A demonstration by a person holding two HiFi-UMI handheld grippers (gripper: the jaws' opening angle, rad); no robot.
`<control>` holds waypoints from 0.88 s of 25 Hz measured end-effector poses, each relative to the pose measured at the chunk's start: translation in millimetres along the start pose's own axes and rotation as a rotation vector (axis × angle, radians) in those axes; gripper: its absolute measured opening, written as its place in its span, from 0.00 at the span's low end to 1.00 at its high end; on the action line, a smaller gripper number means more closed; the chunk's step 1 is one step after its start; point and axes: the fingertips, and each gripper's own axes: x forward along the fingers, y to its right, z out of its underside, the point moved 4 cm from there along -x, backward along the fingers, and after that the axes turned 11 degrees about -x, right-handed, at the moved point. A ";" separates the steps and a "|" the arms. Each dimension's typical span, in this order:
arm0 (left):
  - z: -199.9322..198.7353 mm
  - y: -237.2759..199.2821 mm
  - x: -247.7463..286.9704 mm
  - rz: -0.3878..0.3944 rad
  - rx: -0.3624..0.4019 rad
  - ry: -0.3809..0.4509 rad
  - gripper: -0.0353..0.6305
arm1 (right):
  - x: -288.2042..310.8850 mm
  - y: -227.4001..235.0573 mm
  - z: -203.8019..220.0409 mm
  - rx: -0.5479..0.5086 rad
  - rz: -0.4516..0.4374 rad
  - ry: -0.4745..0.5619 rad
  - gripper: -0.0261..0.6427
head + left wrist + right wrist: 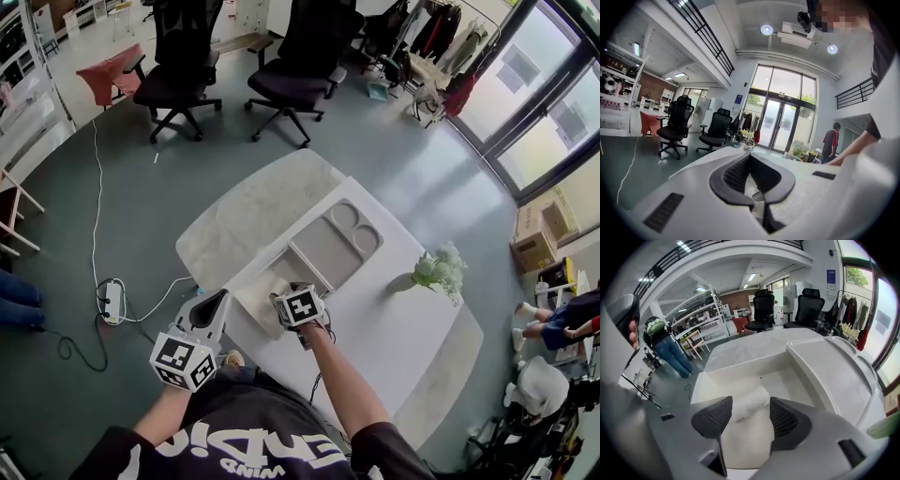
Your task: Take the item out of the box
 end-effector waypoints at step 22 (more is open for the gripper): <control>2.4 -14.8 15.6 0.014 -0.029 -0.006 0.07 | 24.0 -10.4 0.3 0.106 -0.088 -0.256 0.42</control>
